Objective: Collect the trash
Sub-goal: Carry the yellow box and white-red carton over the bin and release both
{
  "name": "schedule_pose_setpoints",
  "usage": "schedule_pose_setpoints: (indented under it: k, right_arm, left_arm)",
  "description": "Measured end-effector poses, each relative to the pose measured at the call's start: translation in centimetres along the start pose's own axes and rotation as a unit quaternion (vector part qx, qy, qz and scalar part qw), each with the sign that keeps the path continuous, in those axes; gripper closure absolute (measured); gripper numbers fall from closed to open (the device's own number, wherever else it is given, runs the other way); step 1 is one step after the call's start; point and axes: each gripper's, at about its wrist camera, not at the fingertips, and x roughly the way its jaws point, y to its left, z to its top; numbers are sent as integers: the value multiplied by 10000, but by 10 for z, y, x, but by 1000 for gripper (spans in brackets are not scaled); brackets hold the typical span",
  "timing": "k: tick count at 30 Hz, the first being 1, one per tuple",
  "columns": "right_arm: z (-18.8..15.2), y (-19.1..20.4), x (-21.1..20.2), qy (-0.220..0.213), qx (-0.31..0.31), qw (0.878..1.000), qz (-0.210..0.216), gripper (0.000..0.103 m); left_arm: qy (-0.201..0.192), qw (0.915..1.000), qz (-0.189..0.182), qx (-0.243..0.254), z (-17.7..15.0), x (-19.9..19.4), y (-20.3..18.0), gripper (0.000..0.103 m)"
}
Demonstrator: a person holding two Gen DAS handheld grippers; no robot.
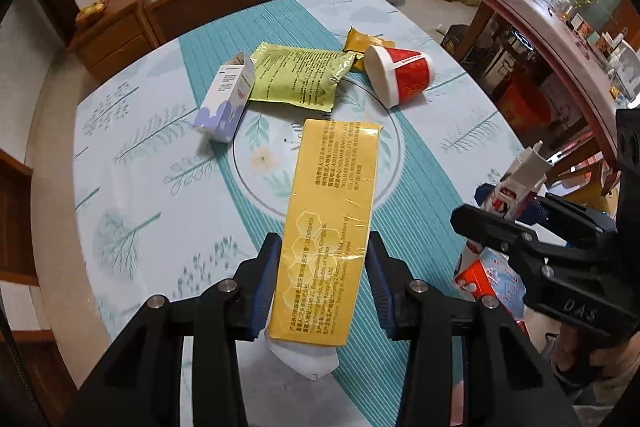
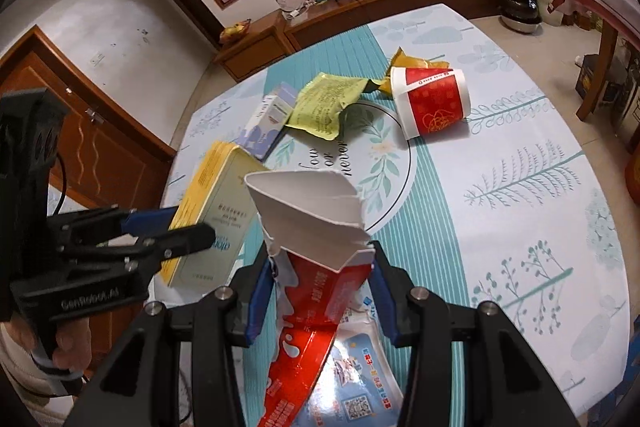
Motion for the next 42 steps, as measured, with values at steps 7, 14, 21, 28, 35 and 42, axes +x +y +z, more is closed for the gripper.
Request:
schedule_pose_setpoints:
  k: [7, 14, 21, 28, 35, 42]
  right_arm:
    - [-16, 10, -46, -101, -347, 9989, 303, 58]
    - [-45, 6, -105, -224, -808, 9951, 526, 58]
    - [-87, -17, -158, -225, -1100, 9912, 698, 58]
    - [-128, -51, -190, -21, -1188, 9893, 841, 58]
    - [-162, -85, -195, 308, -982, 9905, 911, 58]
    - [-190, -114, -182, 529, -573, 9935, 833, 58]
  left_arm:
    - [-300, 9989, 32, -368, -38, -44, -26, 62]
    - [-655, 9954, 136, -688, -77, -84, -70, 63]
    - [-784, 9930, 221, -853, -120, -105, -134, 63]
    - [-634, 9932, 264, -936, -162, -107, -200, 63]
    - [-219, 9960, 376, -775, -182, -93, -237, 63]
    - [296, 9974, 411, -510, -202, -55, -257, 63]
